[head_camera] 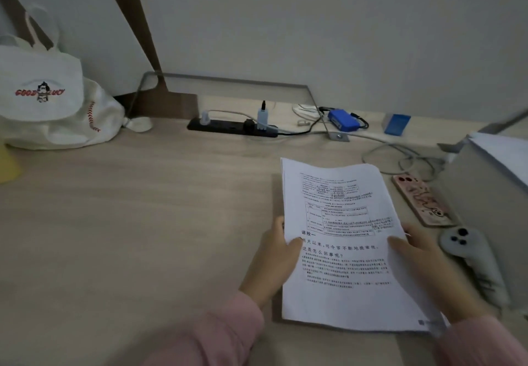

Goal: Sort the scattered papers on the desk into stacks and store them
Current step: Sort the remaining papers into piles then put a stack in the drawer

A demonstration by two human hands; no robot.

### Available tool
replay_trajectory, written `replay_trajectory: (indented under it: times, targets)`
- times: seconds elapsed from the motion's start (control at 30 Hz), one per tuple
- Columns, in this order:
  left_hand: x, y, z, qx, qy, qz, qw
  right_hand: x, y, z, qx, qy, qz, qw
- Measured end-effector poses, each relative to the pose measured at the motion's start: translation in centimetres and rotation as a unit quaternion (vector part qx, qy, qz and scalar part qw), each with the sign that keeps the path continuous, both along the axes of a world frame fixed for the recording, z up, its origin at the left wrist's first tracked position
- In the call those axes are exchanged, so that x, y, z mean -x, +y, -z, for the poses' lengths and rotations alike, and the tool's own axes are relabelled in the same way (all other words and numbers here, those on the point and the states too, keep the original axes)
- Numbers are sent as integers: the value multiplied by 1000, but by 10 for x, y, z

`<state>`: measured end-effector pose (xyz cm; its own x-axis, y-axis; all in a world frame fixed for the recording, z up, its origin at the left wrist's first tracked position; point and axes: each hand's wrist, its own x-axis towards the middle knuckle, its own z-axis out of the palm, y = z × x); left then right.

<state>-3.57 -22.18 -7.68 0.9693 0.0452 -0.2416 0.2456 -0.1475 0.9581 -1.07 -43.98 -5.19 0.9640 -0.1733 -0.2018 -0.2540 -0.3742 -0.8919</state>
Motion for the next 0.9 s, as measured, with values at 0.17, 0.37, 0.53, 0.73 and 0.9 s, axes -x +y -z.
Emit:
replay_trajectory:
  times: [0.17, 0.37, 0.53, 0.73, 0.9]
  targets:
    - [-5, -19, 16, -100, -3, -2, 995, -5, -15, 17, 121, 5, 2, 993]
    - [-3, -15, 17, -11, 1, 9, 1000, -9, -11, 13, 22, 69, 29, 997]
    - [2, 7, 13, -1, 2, -22, 1000, -16, -1, 8, -137, 139, 26, 980]
    - [11, 62, 12, 24, 3, -110, 994, -24, 46, 22, -187, 181, -40, 965]
    - [28, 100, 11, 31, 11, -153, 988, -16, 103, 24, -239, 139, -131, 952]
